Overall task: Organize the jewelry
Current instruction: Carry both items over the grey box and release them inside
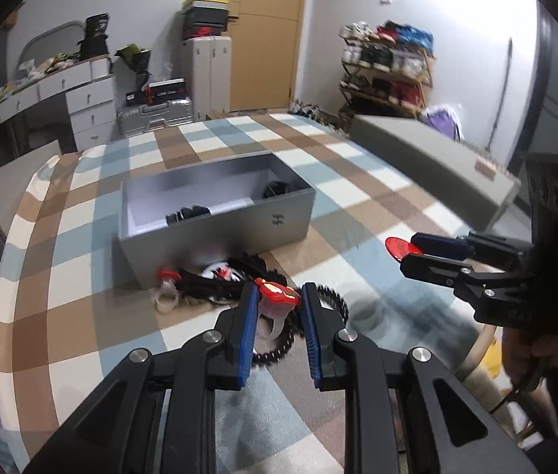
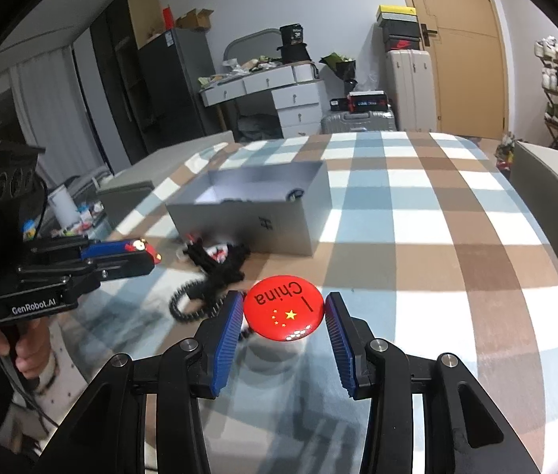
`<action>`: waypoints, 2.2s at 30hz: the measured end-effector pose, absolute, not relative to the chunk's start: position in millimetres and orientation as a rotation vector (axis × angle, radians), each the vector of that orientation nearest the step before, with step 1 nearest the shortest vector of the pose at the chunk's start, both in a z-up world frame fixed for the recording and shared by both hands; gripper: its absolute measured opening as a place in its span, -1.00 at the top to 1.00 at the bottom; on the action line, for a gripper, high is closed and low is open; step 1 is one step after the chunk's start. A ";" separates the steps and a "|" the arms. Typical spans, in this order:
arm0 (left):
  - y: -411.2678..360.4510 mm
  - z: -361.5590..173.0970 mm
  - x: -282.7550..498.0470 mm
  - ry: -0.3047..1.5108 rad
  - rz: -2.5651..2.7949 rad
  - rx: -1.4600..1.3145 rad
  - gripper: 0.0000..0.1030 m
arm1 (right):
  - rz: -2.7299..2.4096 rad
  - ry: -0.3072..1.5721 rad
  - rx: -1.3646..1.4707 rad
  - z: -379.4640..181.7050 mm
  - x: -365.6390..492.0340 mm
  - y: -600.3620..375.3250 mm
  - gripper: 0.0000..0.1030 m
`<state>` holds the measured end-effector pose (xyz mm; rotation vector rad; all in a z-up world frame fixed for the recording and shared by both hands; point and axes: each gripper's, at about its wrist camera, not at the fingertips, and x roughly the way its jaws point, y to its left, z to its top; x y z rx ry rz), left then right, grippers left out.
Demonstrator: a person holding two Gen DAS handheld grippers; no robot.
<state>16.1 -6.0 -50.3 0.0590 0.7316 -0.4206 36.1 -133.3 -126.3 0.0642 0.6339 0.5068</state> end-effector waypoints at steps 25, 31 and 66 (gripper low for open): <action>24.6 -31.6 104.6 0.679 -0.370 -0.068 0.67 | 0.684 0.557 0.082 -66.1 149.1 -76.1 0.19; 19.1 -40.4 124.4 0.716 -0.393 -0.067 0.67 | 0.679 0.614 0.087 -81.5 177.6 -76.3 0.19; 8.4 -46.3 136.2 0.743 -0.429 -0.050 -0.04 | 0.635 0.616 0.074 -84.4 180.3 -91.8 -0.19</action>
